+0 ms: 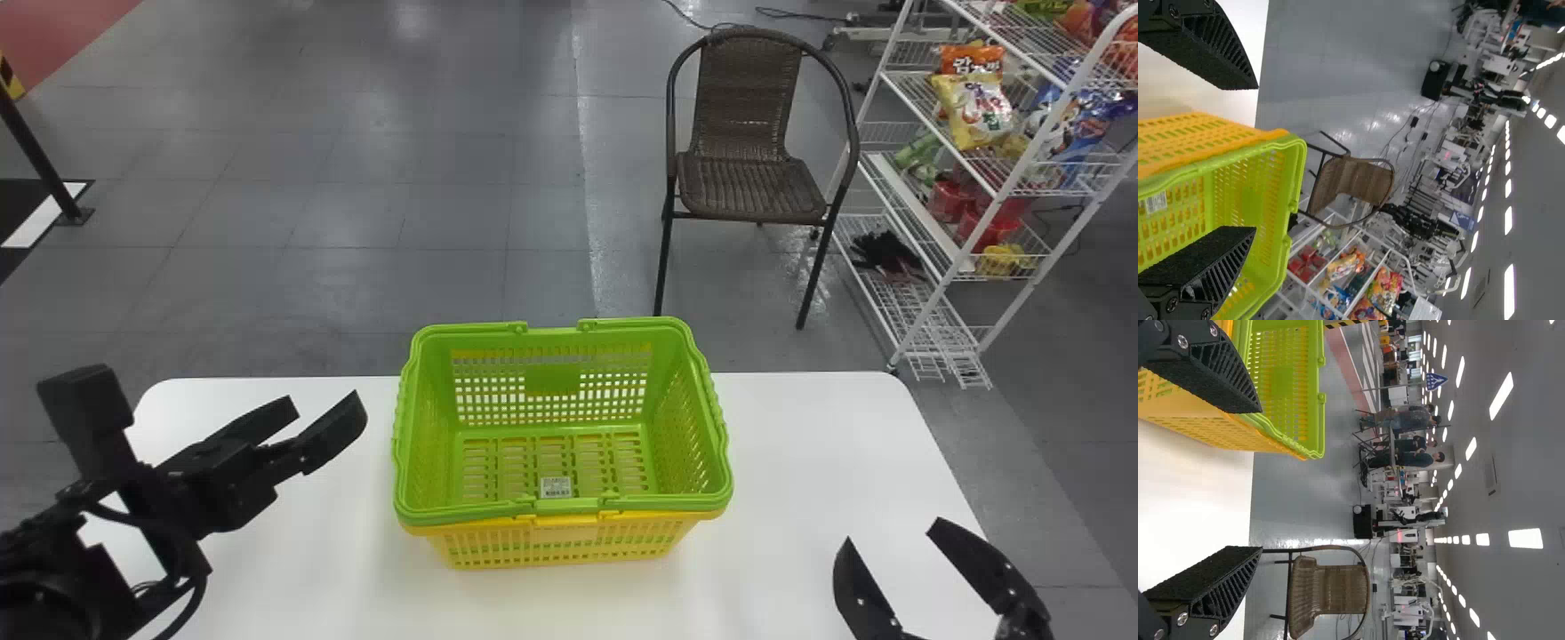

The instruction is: Grasp handle with right gripper to insert into left gripper then lift and swing left to center

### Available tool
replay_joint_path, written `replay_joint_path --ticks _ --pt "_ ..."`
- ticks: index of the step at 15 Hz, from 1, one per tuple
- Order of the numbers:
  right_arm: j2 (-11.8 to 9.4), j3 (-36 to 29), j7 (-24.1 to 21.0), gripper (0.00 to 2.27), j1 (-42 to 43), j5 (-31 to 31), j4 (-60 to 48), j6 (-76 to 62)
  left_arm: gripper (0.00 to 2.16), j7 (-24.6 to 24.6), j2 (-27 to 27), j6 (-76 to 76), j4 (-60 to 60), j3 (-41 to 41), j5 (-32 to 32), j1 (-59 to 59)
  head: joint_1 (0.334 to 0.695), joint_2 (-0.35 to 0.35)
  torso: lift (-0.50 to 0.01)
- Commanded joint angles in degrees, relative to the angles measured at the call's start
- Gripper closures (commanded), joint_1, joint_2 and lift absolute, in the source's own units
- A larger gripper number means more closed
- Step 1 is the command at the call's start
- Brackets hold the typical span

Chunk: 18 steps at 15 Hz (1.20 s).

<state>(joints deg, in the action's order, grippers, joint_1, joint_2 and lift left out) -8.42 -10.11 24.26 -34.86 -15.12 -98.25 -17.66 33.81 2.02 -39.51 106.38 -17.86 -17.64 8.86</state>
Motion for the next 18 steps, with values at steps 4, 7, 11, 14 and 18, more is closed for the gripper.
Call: replay_joint_path --ticks 4,7,11,14,18 --pt "0.07 0.00 0.00 0.07 -0.48 -0.09 -0.01 -0.83 0.03 4.42 0.35 -15.12 -10.49 -0.42 0.07 -11.59 0.695 -0.073 0.000" --pt "0.16 -0.09 0.00 0.08 -0.56 -0.09 -0.01 -1.01 0.03 5.39 0.70 -16.70 -15.76 -0.42 0.15 -15.28 0.695 -0.095 0.000" --pt "0.16 -0.26 0.00 0.08 -0.83 -0.09 -0.01 -1.71 0.03 6.70 1.93 -17.23 -22.00 -0.42 -0.29 -18.44 0.695 -0.102 0.000" --pt "0.16 -0.26 0.00 0.08 -0.83 -0.09 -0.01 -1.71 0.03 6.88 2.46 -16.88 -26.22 -0.34 0.24 -20.73 0.695 -0.104 0.000" --pt "0.25 -0.53 0.00 0.08 -1.09 -0.09 -0.01 -1.89 0.03 7.41 3.07 -16.88 -29.03 -0.25 0.15 -22.31 0.695 -0.099 0.000"
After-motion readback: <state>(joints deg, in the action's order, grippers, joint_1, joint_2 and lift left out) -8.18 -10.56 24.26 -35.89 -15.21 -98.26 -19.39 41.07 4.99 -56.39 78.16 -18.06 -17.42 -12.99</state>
